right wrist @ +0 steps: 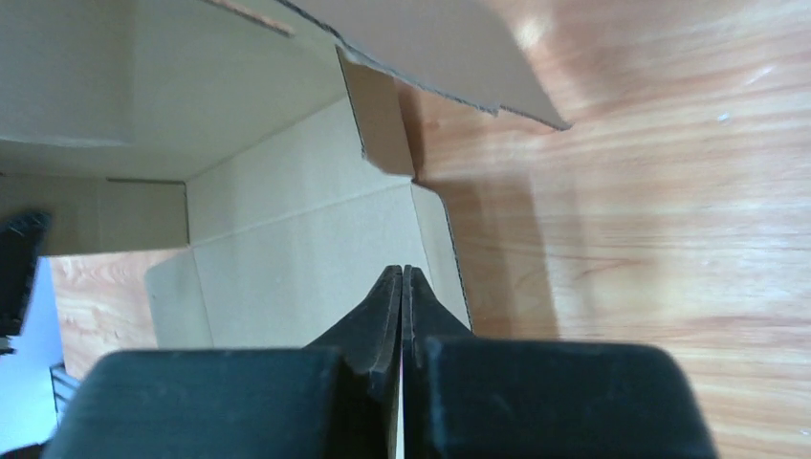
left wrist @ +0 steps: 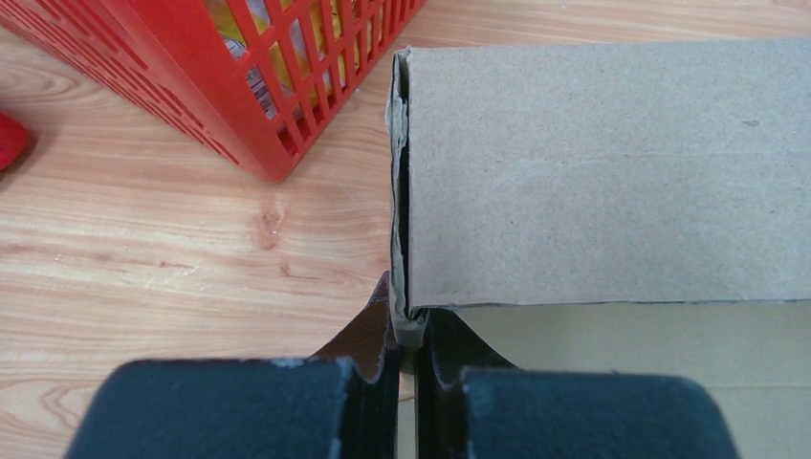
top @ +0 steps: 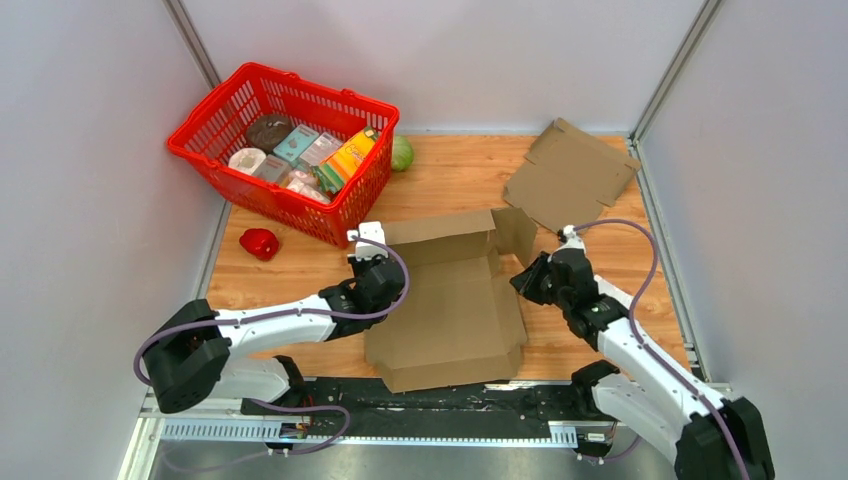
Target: Fold the paper box
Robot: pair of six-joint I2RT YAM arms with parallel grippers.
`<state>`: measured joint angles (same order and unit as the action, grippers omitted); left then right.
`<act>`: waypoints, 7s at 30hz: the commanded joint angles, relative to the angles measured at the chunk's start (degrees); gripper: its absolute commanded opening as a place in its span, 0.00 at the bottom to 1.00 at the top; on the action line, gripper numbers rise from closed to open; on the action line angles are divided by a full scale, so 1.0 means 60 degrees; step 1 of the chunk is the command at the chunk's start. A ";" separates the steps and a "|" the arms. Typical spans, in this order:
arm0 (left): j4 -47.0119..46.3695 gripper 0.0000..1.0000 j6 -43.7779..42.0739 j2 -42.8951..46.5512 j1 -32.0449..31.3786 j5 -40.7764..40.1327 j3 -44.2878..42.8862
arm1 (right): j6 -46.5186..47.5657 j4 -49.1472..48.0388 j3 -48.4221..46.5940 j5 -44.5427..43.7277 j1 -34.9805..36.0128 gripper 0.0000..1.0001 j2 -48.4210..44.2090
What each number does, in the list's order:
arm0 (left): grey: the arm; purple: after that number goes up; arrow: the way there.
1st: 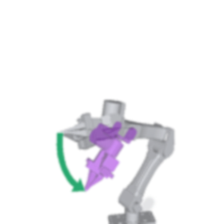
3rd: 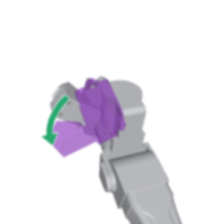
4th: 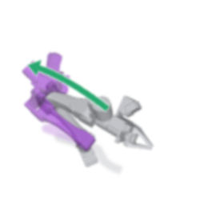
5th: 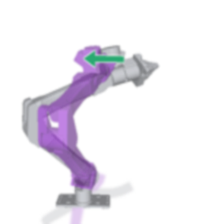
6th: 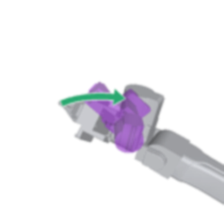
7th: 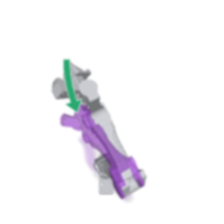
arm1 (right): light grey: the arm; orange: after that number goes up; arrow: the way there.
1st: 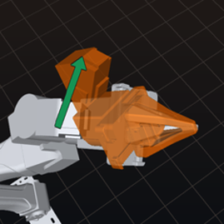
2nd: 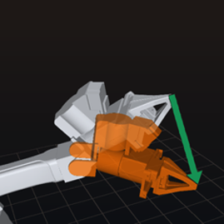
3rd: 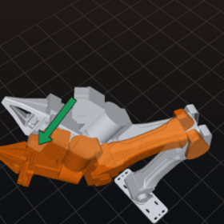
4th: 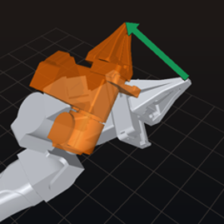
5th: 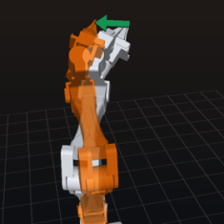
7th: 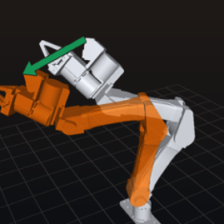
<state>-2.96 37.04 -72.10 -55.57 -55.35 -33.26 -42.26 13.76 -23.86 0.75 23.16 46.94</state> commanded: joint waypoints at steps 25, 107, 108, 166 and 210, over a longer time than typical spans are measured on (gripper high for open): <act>0.0992 0.00 -0.0343 -0.0201 0.0004 0.0553 0.0167 | 0.1487 0.0302 -0.0578 -0.1122 -0.0901 0.65 0.0935; -0.0092 0.00 -0.1544 0.0268 0.0004 0.0876 0.0723 | 0.7996 -0.6434 -0.0375 0.3008 -0.0124 0.56 0.2592; -0.0092 0.00 -0.1558 0.0268 0.0004 0.0890 0.0709 | 0.8025 -0.6584 -0.0331 0.3024 -0.0066 0.53 0.2665; 0.1138 0.00 -0.0460 0.0766 0.0019 0.0685 0.0518 | 0.1655 0.0561 -0.0800 -0.1265 0.3453 1.00 0.1409; 0.5620 0.76 -0.5159 0.2061 -0.4415 0.5988 -0.2672 | 0.0378 -0.2337 0.0139 0.7286 -0.2204 0.00 0.4628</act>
<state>29.19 19.18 -45.82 -74.22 -16.16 -40.86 -39.68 -3.53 -20.08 42.19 11.22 75.66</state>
